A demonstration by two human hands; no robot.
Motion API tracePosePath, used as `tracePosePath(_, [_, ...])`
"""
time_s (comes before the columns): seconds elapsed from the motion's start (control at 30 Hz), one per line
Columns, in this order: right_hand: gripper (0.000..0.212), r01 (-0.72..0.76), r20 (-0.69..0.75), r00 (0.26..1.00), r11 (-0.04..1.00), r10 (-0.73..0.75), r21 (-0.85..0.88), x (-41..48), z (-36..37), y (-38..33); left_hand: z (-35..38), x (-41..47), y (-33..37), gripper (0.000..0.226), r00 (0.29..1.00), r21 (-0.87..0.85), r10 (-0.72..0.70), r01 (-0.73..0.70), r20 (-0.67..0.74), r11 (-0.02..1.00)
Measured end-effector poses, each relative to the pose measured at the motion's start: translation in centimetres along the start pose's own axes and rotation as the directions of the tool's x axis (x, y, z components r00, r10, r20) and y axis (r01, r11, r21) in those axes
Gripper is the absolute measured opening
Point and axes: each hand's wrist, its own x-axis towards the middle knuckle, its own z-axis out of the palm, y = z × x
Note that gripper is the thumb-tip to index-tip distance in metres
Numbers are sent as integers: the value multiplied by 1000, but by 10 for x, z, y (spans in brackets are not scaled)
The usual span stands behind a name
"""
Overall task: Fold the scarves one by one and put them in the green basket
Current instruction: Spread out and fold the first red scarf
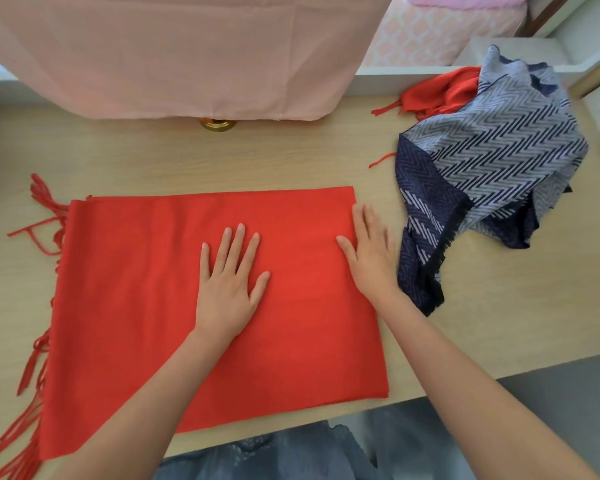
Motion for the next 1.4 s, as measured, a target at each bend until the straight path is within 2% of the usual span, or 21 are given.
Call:
tracePosePath(0.1, [69, -143, -19, 987, 940, 157, 309, 14, -15, 7, -11, -1, 19, 58, 994, -118, -80, 70, -80, 990])
tracePosePath(0.17, [62, -238, 49, 968, 841, 246, 486, 29, -25, 6, -23, -13, 61, 47, 988, -276, -103, 67, -115, 959])
tracePosePath(0.2, [59, -301, 116, 952, 781, 285, 548, 36, -30, 4, -28, -22, 90, 41, 992, -325, -95, 63, -86, 943])
tracePosePath(0.27, [56, -366, 206, 931, 752, 303, 548, 48, -35, 0, -32, -44, 149, 41, 994, -364, -98, 106, 40, 925])
tracePosePath(0.37, [52, -422, 270, 906, 765, 327, 487, 59, -35, -2, -20, -69, 208, 66, 954, -405, -191, 272, 229, 873])
tracePosePath(0.43, [44, -443, 281, 895, 764, 347, 469, 63, -32, -3, -12, -71, 222, 80, 926, -389, -243, 345, 288, 854])
tracePosePath(0.5, [21, -406, 240, 914, 754, 327, 517, 67, -30, -4, -7, -68, 224, 83, 913, -383, -297, 390, 281, 837])
tracePosePath(0.67, [21, -301, 167, 952, 699, 255, 649, 66, -35, -12, -9, -61, 208, 70, 912, -450, -357, 411, 203, 793])
tracePosePath(0.73, [19, -279, 144, 958, 681, 248, 677, 66, -38, -18, -15, -62, 200, 64, 910, -500, -356, 415, 214, 760])
tracePosePath(0.83, [19, -240, 92, 964, 659, 251, 713, 67, -46, -35, -29, -64, 183, 50, 859, -620, -408, 508, 310, 599])
tracePosePath(0.9, [19, -206, 59, 968, 640, 243, 740, 68, -51, -53, -34, -69, 167, 46, 842, -659, -423, 531, 336, 533])
tracePosePath(1.03, [16, -150, 43, 982, 615, 185, 774, 66, -56, -108, -64, -83, 123, 38, 841, -785, -437, 493, 319, 375])
tracePosePath(1.17, [15, -124, 65, 991, 589, 120, 799, 62, -47, -182, -104, -106, 64, 41, 825, -842, -500, 450, 264, 297])
tracePosePath(1.3, [16, -24, 15, 1000, 611, 20, 791, 51, -27, -267, -132, -131, 2, 30, 743, -879, -640, 422, 195, 223])
tracePosePath(1.4, [11, 16, 15, 999, 643, -42, 766, 38, -2, -325, -135, -149, -42, 35, 662, -875, -724, 450, 193, 177])
